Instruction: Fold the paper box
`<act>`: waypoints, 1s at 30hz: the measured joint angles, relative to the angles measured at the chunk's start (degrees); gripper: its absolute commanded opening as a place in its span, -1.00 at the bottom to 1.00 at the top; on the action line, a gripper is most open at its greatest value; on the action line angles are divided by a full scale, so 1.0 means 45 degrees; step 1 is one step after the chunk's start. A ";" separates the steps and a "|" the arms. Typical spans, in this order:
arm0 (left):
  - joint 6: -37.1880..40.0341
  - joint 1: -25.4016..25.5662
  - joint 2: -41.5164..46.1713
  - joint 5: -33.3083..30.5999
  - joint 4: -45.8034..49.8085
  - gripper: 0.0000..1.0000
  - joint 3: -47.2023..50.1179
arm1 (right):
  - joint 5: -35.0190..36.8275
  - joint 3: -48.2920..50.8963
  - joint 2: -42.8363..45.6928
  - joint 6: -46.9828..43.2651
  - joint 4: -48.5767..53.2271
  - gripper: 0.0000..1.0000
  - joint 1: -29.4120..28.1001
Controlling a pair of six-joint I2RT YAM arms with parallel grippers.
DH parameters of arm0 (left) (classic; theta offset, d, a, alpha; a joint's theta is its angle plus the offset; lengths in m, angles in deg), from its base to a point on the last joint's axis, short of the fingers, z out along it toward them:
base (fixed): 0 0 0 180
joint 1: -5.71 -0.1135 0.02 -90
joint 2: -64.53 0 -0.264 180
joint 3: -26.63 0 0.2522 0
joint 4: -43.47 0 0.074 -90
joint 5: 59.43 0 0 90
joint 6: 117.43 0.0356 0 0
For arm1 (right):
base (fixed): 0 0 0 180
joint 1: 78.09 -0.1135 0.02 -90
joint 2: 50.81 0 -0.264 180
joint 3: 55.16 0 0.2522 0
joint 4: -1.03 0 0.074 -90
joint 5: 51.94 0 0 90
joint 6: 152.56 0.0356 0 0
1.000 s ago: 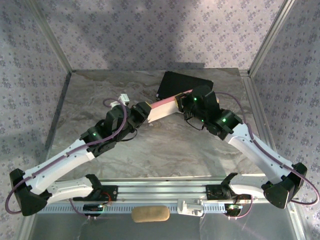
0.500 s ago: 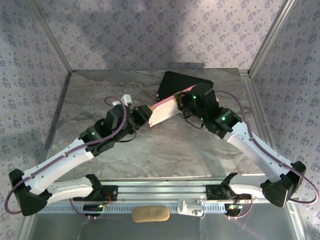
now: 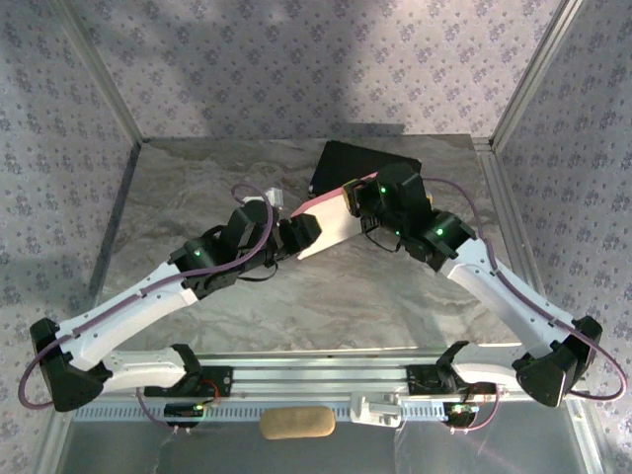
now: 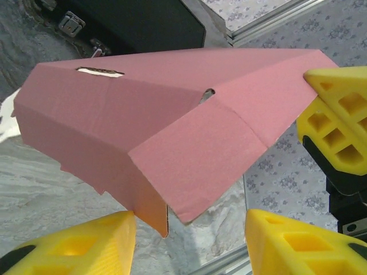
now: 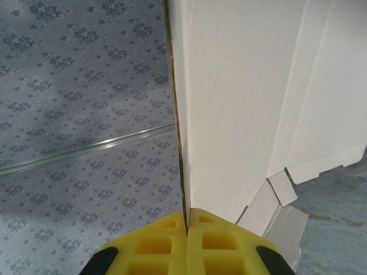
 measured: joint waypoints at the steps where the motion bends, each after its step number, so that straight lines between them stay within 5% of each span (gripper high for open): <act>1: 0.0039 0.0233 0.0092 -0.0165 -0.0010 0.25 0.0015 | -0.0015 0.0000 0.0000 0.0000 0.0000 -1.00 0.0024; 10: 0.0107 0.2856 0.0622 -0.0811 -0.2385 0.23 0.0729 | -0.0209 0.0000 0.0000 0.0000 -0.0010 -1.00 0.0267; 15: 0.0214 0.2492 0.0597 -0.1112 -0.4439 0.24 0.3094 | -0.0219 0.0000 0.0000 0.0000 -0.0005 -1.00 0.0282; 25: 0.1001 0.0967 0.1622 -0.1375 -0.8816 0.87 0.4478 | -0.0311 0.0005 0.0024 0.0097 -0.0199 -1.00 0.0316; 30: 0.0865 0.0636 0.1637 -0.1428 -0.9938 0.92 0.4721 | -0.0306 0.0063 0.0029 0.0155 -0.0369 -1.00 0.0316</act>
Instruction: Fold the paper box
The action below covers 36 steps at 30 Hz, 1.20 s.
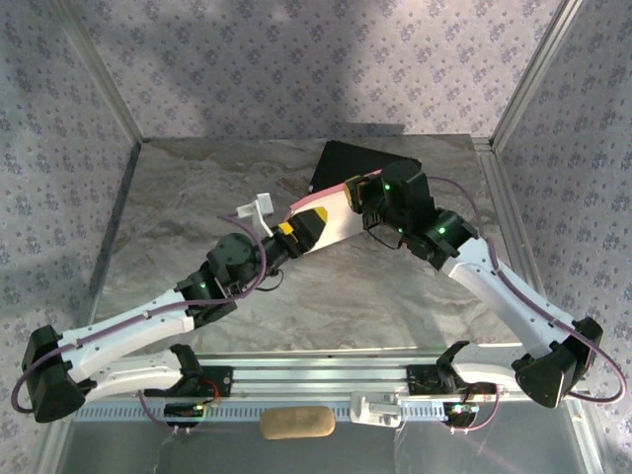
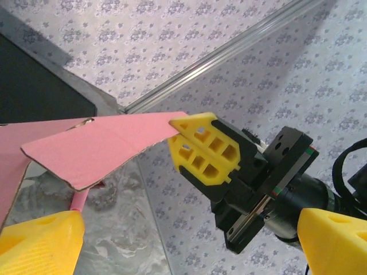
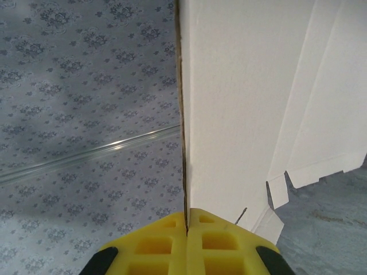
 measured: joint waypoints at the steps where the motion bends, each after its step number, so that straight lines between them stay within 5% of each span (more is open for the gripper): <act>1: -0.0078 -0.0131 0.0000 0.0000 -0.0083 0.92 0.0049 | 0.0000 0.0010 0.0000 0.0029 -0.0019 -1.00 0.0000; 13: -0.1321 -0.1559 0.0316 0.0350 -0.0068 0.51 0.0389 | -0.0005 0.0015 -0.0005 0.0136 -0.0049 -1.00 -0.0005; 21: -0.1588 -0.1938 0.0758 0.0534 0.0243 0.16 0.0636 | -0.0015 0.0015 0.0000 0.0185 -0.0112 -1.00 -0.0005; 36: -0.1146 -0.2181 0.0495 0.1229 0.1948 -0.20 0.0175 | -0.0044 0.0015 -0.0005 0.0185 -0.0117 -1.00 -0.0039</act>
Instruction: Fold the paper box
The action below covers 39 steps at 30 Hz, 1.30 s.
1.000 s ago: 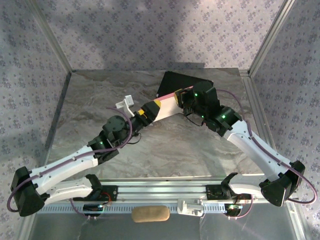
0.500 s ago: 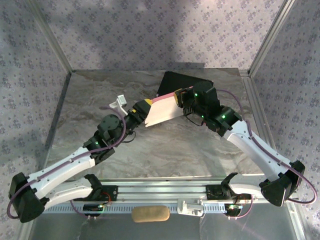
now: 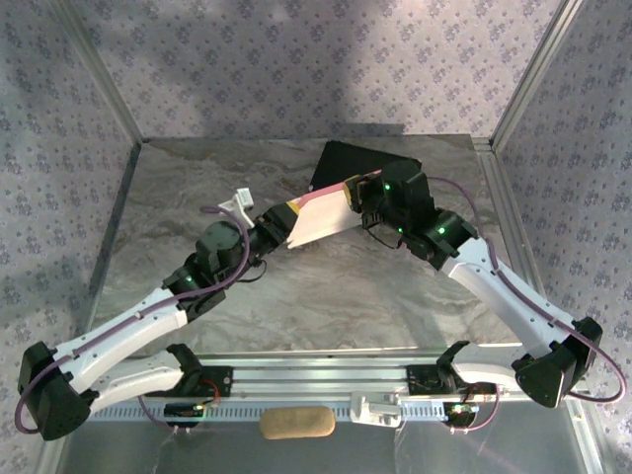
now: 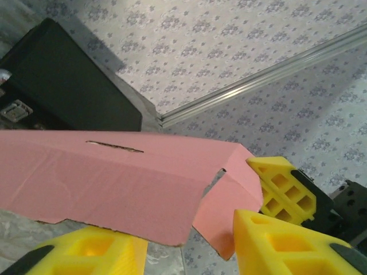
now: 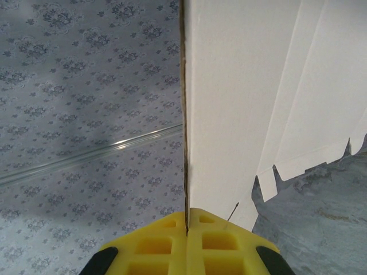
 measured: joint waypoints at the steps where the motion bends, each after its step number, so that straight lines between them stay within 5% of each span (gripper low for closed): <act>1: 0.0034 -0.0010 -0.0063 0.0034 0.0117 -0.24 -0.0068 | 0.0000 0.0000 0.0005 0.0000 0.0000 -1.00 -0.0005; 17: 0.0962 0.0029 -0.0942 0.0738 0.1467 -0.02 -0.1229 | 0.0015 0.0063 -0.0015 0.0058 -0.0121 -1.00 -0.0160; 29: 0.1243 0.0092 -0.1307 0.0962 0.2312 0.54 -0.1831 | 0.0165 0.0452 -0.0010 0.0160 -0.0364 -1.00 -0.0243; 39: 0.1321 0.0583 0.2497 0.0704 0.4930 0.51 -0.1773 | 0.0520 0.0714 0.0039 0.0291 -0.0117 -1.00 -0.0403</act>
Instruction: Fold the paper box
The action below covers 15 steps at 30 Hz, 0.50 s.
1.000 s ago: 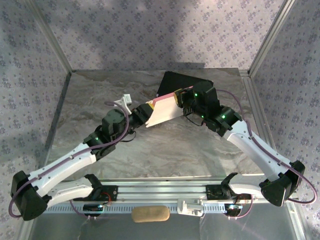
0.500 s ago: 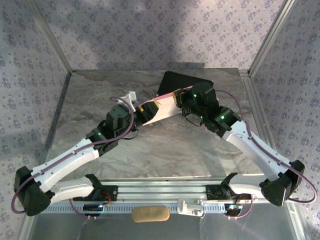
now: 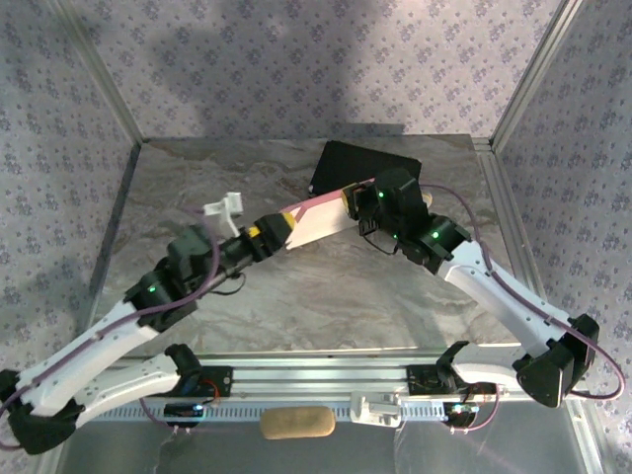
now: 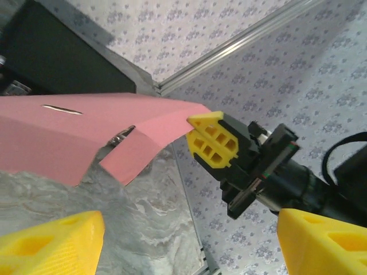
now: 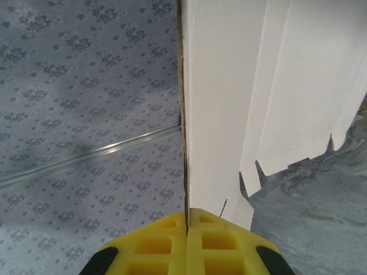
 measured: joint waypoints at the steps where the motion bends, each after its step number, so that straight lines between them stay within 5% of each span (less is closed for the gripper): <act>1: 0.0039 -0.0107 0.0481 -0.0083 0.0389 0.48 0.0044 | 0.0209 -0.0029 0.0044 0.0000 0.0233 -1.00 -0.0151; 15: 0.0063 -0.2900 0.2657 0.0374 0.3759 0.33 0.1001 | 0.3988 -0.2312 0.1321 0.0860 0.5183 -1.00 -0.3546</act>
